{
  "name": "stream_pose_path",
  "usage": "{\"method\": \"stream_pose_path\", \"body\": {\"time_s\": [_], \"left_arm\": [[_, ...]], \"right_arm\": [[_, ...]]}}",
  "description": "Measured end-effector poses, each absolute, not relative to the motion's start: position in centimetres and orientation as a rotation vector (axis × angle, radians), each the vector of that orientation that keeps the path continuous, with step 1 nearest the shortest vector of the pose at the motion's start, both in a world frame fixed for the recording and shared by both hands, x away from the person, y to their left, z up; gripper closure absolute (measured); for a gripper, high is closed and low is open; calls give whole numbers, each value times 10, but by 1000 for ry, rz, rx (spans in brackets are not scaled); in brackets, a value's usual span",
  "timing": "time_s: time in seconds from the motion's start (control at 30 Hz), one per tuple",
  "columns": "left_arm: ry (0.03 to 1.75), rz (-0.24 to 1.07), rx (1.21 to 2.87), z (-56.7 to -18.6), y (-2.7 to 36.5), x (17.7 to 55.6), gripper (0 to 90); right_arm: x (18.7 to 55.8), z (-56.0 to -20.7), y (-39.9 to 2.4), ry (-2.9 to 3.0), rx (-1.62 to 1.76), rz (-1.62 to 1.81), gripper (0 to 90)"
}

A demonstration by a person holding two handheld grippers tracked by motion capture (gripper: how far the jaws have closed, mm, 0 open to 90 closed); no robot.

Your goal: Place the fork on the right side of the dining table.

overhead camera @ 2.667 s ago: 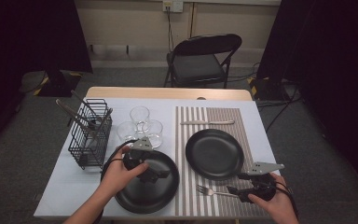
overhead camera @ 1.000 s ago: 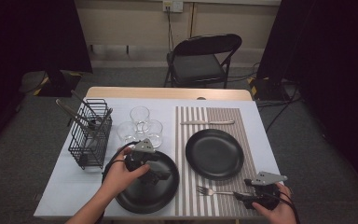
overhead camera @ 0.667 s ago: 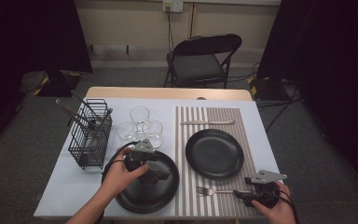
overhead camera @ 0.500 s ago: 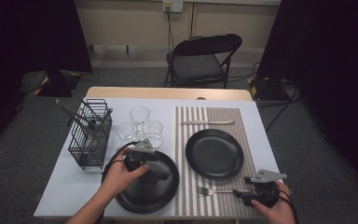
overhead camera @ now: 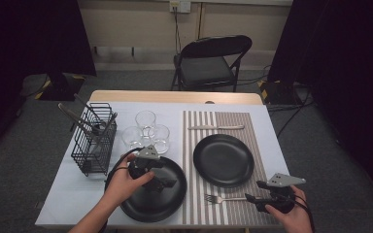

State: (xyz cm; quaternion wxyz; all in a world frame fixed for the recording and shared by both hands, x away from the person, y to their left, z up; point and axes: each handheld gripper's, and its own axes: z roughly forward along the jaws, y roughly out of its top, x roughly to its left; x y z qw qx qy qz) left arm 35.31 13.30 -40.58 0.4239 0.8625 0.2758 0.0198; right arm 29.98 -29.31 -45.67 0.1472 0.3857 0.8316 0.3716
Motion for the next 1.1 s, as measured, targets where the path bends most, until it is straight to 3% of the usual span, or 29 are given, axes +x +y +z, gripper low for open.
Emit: {"method": "stream_pose_path", "body": {"time_s": [1.1], "left_arm": [[736,66,2137,-410,152,343,175]], "right_arm": [[324,-436,-268,2385,1113,1183,284]]}}
